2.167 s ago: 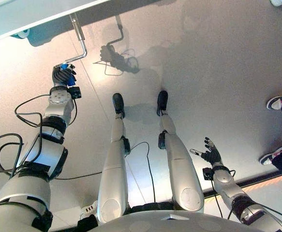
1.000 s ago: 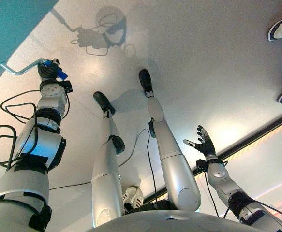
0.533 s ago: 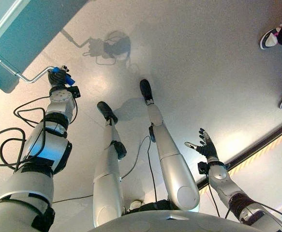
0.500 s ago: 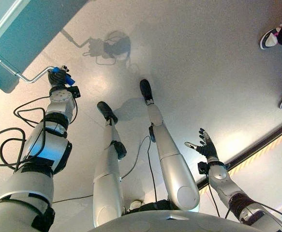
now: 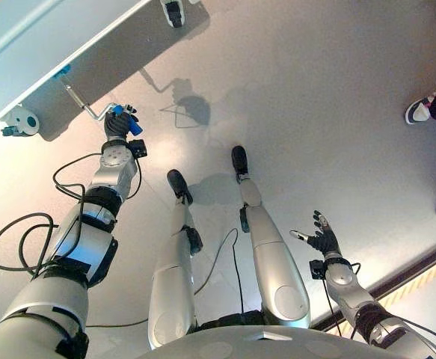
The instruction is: Raise the hospital bed
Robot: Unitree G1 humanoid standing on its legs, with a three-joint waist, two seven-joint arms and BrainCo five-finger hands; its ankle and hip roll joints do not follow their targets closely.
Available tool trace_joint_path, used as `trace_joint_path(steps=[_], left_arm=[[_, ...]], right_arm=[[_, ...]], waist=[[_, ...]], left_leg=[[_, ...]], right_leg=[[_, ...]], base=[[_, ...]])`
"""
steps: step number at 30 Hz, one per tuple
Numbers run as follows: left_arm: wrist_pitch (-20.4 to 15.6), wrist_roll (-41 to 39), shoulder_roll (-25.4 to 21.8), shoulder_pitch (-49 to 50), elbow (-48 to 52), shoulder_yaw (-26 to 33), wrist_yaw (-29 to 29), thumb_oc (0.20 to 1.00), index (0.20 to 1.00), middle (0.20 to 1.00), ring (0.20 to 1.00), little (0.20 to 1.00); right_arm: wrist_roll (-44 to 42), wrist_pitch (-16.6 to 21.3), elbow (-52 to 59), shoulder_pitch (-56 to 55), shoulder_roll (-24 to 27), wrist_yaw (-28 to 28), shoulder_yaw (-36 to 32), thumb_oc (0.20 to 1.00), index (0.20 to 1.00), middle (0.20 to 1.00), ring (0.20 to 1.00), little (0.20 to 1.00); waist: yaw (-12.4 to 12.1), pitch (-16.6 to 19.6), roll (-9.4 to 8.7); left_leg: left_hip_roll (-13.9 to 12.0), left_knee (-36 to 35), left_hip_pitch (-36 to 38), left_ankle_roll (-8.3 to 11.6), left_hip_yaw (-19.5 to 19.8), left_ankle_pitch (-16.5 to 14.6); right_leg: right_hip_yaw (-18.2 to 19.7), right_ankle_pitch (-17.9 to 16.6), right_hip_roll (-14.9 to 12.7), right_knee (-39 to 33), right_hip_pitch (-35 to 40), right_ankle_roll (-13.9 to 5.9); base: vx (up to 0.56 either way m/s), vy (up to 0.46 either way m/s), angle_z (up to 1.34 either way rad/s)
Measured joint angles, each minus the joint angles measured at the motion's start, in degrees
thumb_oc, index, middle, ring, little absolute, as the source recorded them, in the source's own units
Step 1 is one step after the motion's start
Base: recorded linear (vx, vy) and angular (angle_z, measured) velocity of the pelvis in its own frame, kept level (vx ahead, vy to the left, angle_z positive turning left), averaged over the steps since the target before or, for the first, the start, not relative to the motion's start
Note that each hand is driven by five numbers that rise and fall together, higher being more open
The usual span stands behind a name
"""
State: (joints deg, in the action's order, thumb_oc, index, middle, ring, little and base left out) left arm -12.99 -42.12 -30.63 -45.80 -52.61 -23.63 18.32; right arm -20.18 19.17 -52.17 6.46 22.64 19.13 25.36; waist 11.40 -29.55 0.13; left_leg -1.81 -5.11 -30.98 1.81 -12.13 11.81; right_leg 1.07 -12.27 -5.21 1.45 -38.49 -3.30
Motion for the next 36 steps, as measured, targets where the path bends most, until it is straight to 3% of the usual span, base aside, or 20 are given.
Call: trace_joint_path(steps=[8,15,26,36], left_arm=[[-1.47,-0.43,-0.60,3.26,6.74,-1.07,-1.08,0.200,0.200,0.200,0.200,0.200],[-2.42,-0.42,-1.49,5.57,11.12,-1.18,-2.26,0.200,0.200,0.200,0.200,0.200],[-3.90,-0.44,-4.00,6.95,12.93,-1.05,-2.55,0.200,0.200,0.200,0.200,0.200],[-4.33,-0.66,-5.37,5.76,8.45,-0.84,-3.03,0.200,0.200,0.200,0.200,0.200]], right_arm=[[0.43,-0.89,-0.49,-0.02,-0.01,-0.03,-0.57,1.000,1.000,1.000,1.000,1.000],[0.48,-1.18,-0.56,-0.16,0.01,-0.01,-1.48,1.000,1.000,1.000,1.000,1.000],[0.46,-1.57,-0.77,-0.17,0.15,0.00,-2.36,1.000,1.000,1.000,1.000,1.000],[0.42,-1.57,-0.72,-0.18,0.12,0.01,-2.20,1.000,1.000,1.000,1.000,1.000]], waist=[[-2.52,-0.28,0.80],[-3.30,-0.32,0.89],[-5.72,-0.37,0.97],[-6.01,-0.36,0.97]], left_leg=[[0.14,0.01,0.51,-0.45,4.01,0.41],[0.38,0.04,0.40,-0.49,7.20,0.49],[0.43,0.03,-1.31,-0.28,9.91,0.69],[0.75,0.06,-3.05,-0.24,12.03,0.91]], right_leg=[[-3.79,0.19,-0.63,-1.39,3.31,0.21],[-6.84,1.35,-1.06,-1.56,4.99,0.08],[-9.16,1.89,-1.12,-2.54,5.30,-0.14],[-10.66,2.18,-1.08,-3.84,5.42,-0.23]], base=[[0.00,0.051,0.22],[0.01,0.042,0.20],[0.01,0.038,0.11],[0.01,0.030,0.10]])
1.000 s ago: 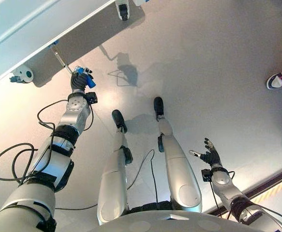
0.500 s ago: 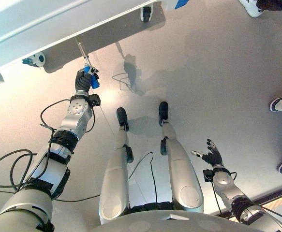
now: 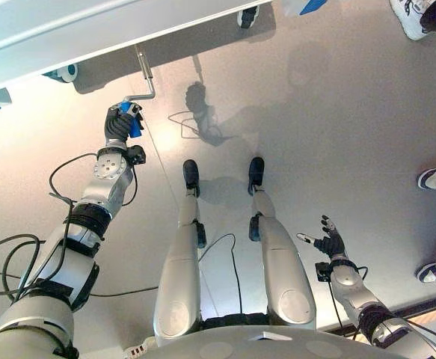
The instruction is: Raise the hospital bed
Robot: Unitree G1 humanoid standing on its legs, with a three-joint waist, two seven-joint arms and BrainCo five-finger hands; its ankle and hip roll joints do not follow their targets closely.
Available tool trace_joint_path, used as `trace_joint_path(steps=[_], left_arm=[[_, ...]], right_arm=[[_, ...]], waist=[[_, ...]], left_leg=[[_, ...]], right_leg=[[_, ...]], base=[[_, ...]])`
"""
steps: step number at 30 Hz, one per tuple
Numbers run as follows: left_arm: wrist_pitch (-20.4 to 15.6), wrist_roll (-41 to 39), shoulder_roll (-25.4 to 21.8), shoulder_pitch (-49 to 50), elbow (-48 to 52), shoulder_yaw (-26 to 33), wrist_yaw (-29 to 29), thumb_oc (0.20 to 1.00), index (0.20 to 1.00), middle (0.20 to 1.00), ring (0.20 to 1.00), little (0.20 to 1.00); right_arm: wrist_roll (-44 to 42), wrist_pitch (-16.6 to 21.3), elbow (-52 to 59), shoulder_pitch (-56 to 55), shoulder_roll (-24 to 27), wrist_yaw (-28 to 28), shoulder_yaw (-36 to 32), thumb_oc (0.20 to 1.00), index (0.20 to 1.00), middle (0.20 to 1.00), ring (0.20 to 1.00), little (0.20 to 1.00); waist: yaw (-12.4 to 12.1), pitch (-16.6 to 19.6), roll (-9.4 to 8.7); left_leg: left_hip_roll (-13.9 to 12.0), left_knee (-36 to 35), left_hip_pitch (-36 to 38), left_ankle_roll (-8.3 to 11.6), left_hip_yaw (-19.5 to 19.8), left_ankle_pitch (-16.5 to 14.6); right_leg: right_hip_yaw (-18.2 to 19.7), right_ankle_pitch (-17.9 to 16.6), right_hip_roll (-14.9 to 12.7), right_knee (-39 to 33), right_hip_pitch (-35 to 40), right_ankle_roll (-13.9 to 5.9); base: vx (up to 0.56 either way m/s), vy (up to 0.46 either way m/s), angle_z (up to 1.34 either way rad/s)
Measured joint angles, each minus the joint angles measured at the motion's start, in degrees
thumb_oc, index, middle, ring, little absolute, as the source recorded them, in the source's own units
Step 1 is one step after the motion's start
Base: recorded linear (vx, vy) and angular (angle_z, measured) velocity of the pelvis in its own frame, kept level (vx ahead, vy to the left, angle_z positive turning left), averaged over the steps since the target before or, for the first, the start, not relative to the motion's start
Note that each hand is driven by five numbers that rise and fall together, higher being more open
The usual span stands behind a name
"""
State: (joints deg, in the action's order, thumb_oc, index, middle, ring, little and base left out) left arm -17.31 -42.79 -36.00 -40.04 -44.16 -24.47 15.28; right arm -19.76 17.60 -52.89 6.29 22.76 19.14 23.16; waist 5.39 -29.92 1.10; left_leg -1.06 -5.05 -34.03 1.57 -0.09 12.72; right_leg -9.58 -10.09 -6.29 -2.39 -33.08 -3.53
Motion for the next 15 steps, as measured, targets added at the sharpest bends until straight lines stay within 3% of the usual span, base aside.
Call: trace_joint_path(steps=[15], left_arm=[[1.49,2.91,-0.01,-10.35,-18.90,0.82,-0.72,0.200,0.200,0.200,0.200,0.200]], right_arm=[[-0.68,1.31,1.46,0.19,0.30,0.16,2.52,1.000,1.000,1.000,1.000,1.000]], waist=[[1.90,0.05,-0.29]], left_leg=[[0.05,0.01,-7.29,0.06,0.11,0.11]], right_leg=[[-0.30,-0.10,0.06,-0.46,-6.92,-0.02]], base=[[0.01,0.010,0.01]])
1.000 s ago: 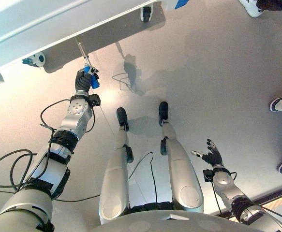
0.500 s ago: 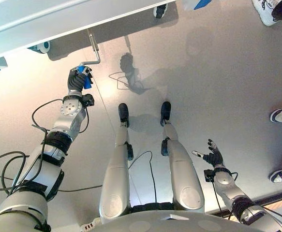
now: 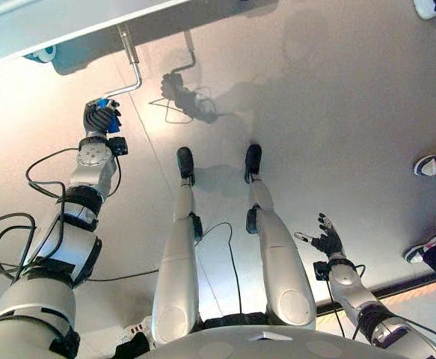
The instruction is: Raise the hospital bed
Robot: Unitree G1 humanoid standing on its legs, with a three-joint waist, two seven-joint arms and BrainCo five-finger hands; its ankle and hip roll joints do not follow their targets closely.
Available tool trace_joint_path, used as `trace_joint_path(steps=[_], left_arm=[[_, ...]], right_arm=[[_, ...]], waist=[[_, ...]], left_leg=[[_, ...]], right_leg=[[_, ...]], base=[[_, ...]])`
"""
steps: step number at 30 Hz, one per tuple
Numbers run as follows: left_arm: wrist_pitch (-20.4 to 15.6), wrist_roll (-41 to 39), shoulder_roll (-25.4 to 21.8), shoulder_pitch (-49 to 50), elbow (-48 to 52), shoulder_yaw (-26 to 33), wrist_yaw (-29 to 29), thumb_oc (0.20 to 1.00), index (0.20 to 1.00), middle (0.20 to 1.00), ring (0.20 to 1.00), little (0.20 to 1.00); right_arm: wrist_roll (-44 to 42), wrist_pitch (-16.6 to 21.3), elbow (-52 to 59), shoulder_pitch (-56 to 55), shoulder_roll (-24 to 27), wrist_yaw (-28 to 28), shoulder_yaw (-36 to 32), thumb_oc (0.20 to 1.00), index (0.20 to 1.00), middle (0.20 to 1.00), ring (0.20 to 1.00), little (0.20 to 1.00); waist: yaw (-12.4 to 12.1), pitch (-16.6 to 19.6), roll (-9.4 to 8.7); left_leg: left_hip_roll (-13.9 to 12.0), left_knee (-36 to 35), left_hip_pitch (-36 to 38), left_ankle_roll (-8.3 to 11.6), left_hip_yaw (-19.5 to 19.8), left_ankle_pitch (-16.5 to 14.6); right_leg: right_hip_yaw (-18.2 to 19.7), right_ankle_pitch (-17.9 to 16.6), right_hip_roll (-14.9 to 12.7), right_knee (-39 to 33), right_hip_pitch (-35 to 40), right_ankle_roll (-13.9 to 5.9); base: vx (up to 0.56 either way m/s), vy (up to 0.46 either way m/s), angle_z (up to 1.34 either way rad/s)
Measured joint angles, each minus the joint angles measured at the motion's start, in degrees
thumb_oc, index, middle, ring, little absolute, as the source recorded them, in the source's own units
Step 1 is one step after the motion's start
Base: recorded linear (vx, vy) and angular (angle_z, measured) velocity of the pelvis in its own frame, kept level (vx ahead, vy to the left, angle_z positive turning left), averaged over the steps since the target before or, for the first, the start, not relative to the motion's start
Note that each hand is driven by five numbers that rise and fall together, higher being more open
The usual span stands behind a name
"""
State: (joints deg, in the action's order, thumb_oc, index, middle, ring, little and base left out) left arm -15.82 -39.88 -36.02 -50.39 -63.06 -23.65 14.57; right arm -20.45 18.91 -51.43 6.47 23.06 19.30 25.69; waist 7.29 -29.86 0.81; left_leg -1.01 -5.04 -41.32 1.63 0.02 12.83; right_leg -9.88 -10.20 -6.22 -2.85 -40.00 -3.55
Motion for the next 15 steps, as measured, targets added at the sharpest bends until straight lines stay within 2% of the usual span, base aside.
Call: trace_joint_path(steps=[6,15], left_arm=[[0.58,0.99,-0.22,-2.16,-2.82,0.26,0.29,0.200,0.200,0.200,0.200,0.200],[1.54,3.06,-1.13,-6.36,-6.35,0.18,3.35,0.200,0.200,0.200,0.200,0.200]], right_arm=[[-0.53,0.88,2.65,0.07,0.15,0.13,0.34,1.000,1.000,1.000,1.000,1.000],[-0.51,1.72,5.76,0.16,0.27,0.98,1.41,1.000,1.000,1.000,1.000,1.000]], waist=[[1.39,0.01,-0.17],[3.10,0.21,-1.09]], left_leg=[[-0.05,0.01,-2.12,-0.07,-1.73,0.03],[-0.42,0.01,-5.24,-0.17,-4.92,0.07]], right_leg=[[0.38,-0.08,0.02,0.10,-2.29,0.06],[3.61,-0.86,0.41,0.78,-7.40,0.14]], base=[[0.01,0.002,-0.01],[0.00,-0.002,-0.12]])
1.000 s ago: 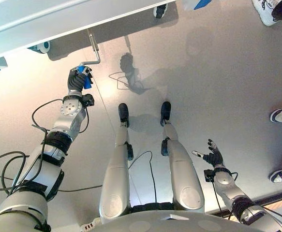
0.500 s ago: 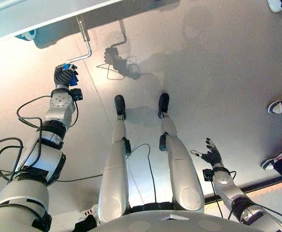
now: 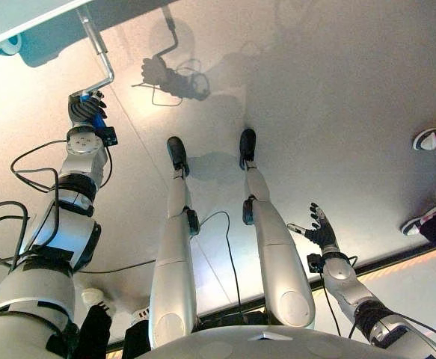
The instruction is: Raise the hospital bed
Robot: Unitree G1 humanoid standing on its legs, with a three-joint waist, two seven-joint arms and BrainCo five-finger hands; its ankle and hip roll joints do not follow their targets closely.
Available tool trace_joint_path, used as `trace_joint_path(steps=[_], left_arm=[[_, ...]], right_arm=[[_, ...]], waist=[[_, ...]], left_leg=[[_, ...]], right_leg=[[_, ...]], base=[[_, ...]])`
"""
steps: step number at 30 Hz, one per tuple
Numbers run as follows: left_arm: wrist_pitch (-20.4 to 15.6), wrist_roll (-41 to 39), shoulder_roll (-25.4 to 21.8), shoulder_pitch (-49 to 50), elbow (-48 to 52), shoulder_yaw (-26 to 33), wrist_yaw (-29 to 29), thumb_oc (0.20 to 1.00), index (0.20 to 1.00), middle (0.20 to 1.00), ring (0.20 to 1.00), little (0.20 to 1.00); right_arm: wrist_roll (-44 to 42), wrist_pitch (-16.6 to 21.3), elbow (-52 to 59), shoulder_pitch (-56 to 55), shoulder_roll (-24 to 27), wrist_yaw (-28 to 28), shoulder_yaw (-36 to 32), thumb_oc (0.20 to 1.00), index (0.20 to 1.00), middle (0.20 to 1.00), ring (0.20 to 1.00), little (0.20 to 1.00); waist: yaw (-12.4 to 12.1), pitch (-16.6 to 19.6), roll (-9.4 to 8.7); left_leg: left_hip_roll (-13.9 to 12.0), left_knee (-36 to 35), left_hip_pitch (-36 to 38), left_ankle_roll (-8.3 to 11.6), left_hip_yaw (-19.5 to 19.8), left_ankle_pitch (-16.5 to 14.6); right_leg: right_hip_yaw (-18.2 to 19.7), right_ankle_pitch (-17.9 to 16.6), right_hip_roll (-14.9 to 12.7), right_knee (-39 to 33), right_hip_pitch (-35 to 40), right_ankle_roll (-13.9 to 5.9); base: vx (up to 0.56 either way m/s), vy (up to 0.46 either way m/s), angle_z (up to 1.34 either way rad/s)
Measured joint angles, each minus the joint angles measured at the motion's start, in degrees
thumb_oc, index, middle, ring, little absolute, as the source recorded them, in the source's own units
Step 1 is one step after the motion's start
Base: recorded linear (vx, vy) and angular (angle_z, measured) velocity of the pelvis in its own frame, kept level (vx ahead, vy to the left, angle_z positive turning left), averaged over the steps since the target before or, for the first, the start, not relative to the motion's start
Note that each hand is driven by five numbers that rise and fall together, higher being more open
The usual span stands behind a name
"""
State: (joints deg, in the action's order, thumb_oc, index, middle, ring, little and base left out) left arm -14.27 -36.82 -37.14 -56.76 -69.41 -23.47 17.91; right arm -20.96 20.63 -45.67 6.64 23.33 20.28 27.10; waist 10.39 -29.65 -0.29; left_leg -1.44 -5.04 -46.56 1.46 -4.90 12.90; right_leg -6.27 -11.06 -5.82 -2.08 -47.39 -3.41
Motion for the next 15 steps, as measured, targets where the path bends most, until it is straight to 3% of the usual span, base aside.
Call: trace_joint_path(steps=[11,15], left_arm=[[0.47,0.96,2.15,-3.01,-1.59,0.14,1.95,0.200,0.200,0.200,0.200,0.200],[0.58,-0.17,2.05,-3.18,-1.87,0.25,2.68,0.200,0.200,0.200,0.200,0.200]], right_arm=[[0.05,0.59,2.58,-0.03,0.13,0.30,0.83,1.000,1.000,1.000,1.000,1.000],[0.05,0.62,2.60,-0.04,0.13,0.31,0.81,1.000,1.000,1.000,1.000,1.000]], waist=[[3.09,0.10,-1.75],[2.91,0.14,-1.82]], left_leg=[[-0.60,0.01,-0.83,0.00,-3.18,-0.01],[-0.74,0.00,-0.66,0.00,-4.06,-0.01]], right_leg=[[3.19,-0.81,0.71,0.63,-2.77,0.28],[4.15,-1.20,0.95,0.63,-3.09,0.33]], base=[[0.00,-0.033,-0.11],[0.00,-0.017,-0.07]])
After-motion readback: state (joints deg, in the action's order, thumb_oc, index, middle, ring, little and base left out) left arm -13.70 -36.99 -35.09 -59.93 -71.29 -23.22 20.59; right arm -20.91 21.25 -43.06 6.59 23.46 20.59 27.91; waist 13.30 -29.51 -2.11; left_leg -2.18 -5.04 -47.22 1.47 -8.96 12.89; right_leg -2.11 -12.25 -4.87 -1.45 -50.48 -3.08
